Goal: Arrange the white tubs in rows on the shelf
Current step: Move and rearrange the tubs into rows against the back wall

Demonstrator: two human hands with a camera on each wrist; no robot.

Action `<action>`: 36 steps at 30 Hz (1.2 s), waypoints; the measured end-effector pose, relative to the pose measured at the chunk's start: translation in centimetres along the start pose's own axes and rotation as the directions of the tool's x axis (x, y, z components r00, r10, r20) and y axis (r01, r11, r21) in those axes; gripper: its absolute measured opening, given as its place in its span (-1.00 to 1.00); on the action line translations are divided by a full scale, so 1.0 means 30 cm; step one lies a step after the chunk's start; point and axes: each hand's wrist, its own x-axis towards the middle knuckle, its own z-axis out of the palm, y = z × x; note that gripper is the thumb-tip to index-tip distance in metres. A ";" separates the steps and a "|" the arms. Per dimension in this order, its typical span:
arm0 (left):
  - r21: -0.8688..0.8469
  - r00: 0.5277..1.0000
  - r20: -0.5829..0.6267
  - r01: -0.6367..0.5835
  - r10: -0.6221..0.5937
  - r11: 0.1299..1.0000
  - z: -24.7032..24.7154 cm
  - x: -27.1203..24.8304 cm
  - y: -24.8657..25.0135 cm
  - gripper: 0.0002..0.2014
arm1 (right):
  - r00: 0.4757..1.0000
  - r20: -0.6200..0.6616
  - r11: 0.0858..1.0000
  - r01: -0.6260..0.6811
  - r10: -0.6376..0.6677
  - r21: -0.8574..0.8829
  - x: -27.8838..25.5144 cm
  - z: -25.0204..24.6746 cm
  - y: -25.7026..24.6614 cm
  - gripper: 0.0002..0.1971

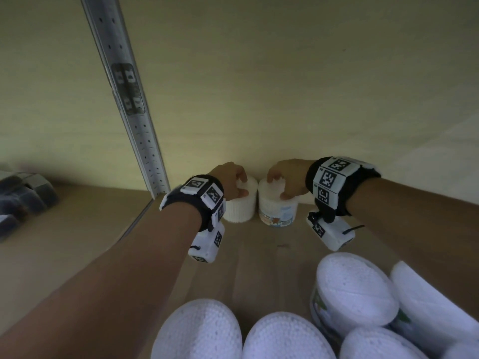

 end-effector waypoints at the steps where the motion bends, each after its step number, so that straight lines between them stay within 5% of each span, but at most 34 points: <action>1: -0.004 1.000 -0.002 -0.001 0.001 1.000 0.000 -0.002 0.001 -0.58 | 1.000 -0.004 1.000 0.016 -0.016 0.002 -0.004 -0.002 0.003 -0.43; 13: 0.024 1.000 0.002 -0.014 0.014 1.000 -0.008 -0.005 0.008 -0.58 | 0.997 -0.032 0.994 -0.068 0.071 0.087 0.009 0.012 -0.005 -0.30; 18: 0.000 1.000 -0.013 -0.017 0.017 1.000 -0.007 -0.007 0.002 -0.58 | 0.999 -0.037 0.999 -0.026 0.028 0.039 -0.003 0.006 -0.001 -0.42; 36: -0.015 0.994 0.069 -0.078 0.079 0.997 -0.032 -0.031 -0.003 -0.60 | 0.996 -0.070 0.996 0.048 -0.054 -0.075 -0.049 0.000 -0.009 -0.41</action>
